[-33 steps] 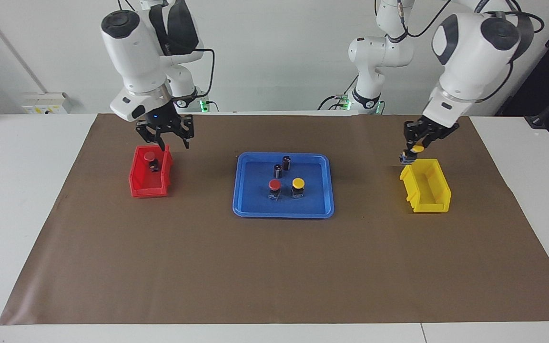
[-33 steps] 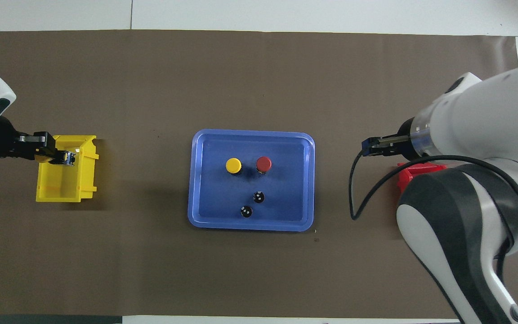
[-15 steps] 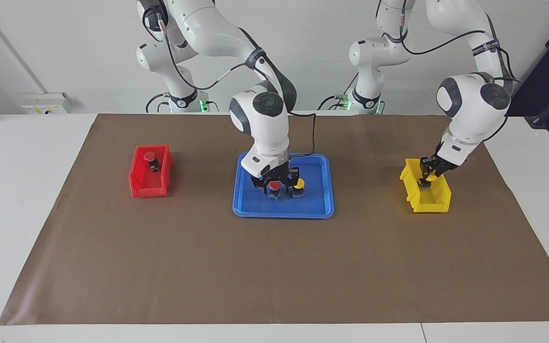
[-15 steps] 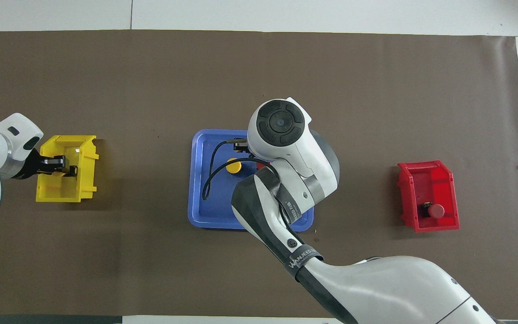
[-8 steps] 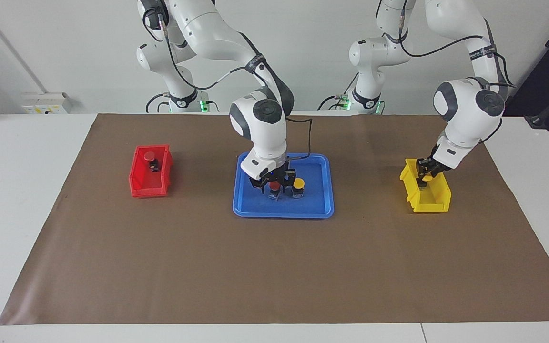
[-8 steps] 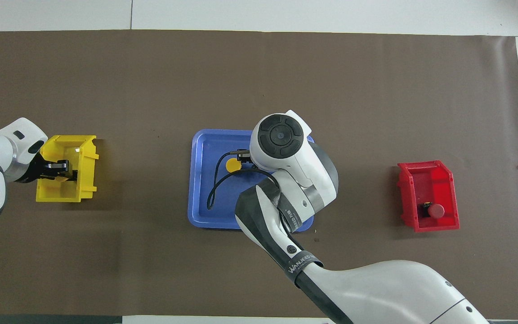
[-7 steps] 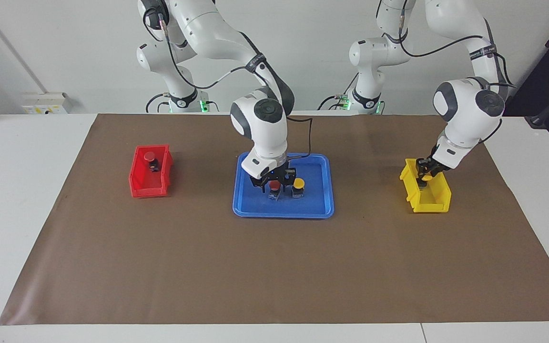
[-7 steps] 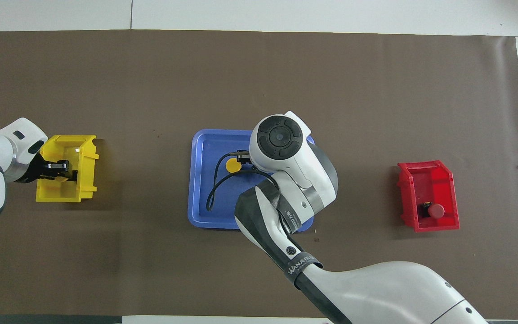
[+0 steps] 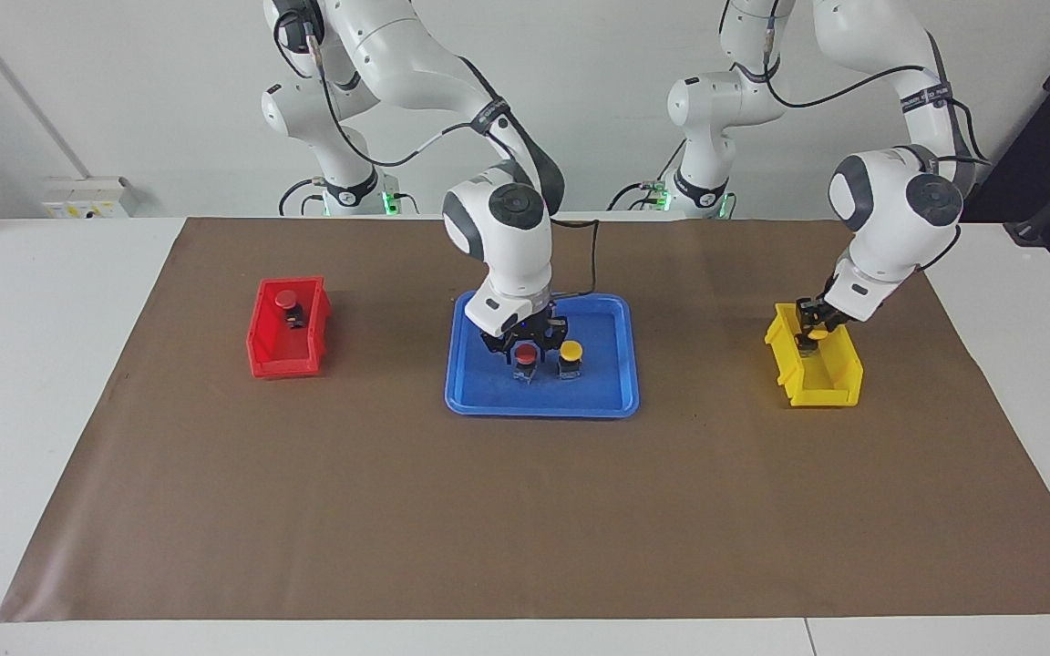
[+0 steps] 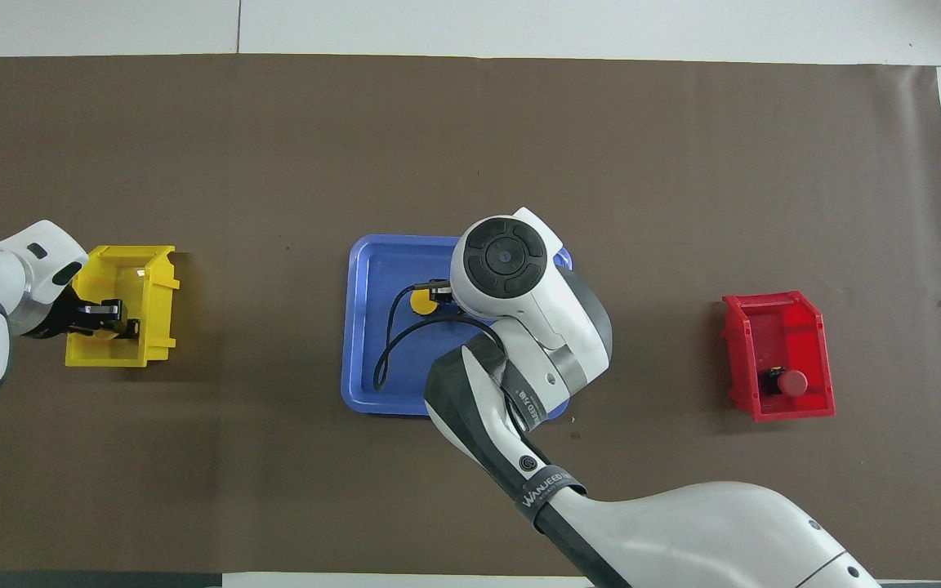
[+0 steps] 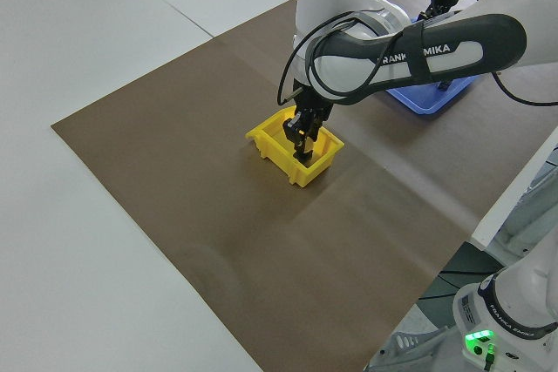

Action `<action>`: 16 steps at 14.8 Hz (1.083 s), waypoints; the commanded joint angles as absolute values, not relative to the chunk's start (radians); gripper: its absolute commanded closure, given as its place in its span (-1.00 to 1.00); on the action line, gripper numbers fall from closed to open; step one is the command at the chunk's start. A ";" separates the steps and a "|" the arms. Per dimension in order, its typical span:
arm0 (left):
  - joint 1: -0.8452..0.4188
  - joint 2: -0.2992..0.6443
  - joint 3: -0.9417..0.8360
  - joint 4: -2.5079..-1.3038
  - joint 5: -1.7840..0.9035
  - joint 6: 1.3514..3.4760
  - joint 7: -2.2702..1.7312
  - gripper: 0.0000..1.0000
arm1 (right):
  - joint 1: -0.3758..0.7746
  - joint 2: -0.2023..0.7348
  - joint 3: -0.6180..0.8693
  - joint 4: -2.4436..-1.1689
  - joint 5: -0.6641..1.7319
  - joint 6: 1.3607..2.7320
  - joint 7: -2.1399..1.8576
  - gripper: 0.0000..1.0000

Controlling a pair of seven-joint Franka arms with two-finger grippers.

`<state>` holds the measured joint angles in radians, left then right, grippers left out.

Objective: Sort red and yellow buttons by color
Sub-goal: 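Grasp the remaining red button on the tray with the right gripper, then drop the red button in the red bin while the left gripper advances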

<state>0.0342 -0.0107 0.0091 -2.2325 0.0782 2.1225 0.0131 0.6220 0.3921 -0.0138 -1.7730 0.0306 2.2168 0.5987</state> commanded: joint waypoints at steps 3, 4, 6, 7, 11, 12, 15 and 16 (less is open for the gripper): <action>0.049 -0.034 -0.002 -2.260 0.104 2.134 0.020 0.51 | 0.606 0.365 -0.017 -1.763 0.031 2.201 0.595 0.55; 0.048 -0.034 -0.002 -2.257 0.104 2.129 0.021 0.03 | 0.582 0.345 -0.018 -1.735 0.032 2.145 0.585 0.57; 0.048 -0.031 -0.002 -2.246 0.104 2.115 0.021 -0.14 | 0.513 0.254 -0.018 -1.729 0.038 2.038 0.497 0.57; 0.048 -0.031 -0.002 -2.234 0.104 2.111 0.020 -0.16 | 0.471 0.203 -0.020 -1.747 0.038 1.995 0.454 0.57; 0.031 -0.048 -0.003 -2.065 0.106 1.923 0.018 -0.31 | 0.301 0.036 -0.020 -1.903 0.038 1.943 0.251 0.57; 0.026 -0.054 -0.009 -2.021 0.106 1.896 0.018 -0.75 | 0.261 0.005 -0.020 -1.949 0.040 1.950 0.208 0.57; -0.085 -0.063 -0.011 -1.959 0.100 1.891 -0.023 -1.00 | 0.169 -0.038 -0.020 -2.038 0.038 1.965 0.085 0.57; -0.153 -0.063 -0.011 -1.959 0.095 1.907 -0.099 -1.00 | 0.138 -0.050 -0.021 -2.063 0.038 1.980 0.036 0.57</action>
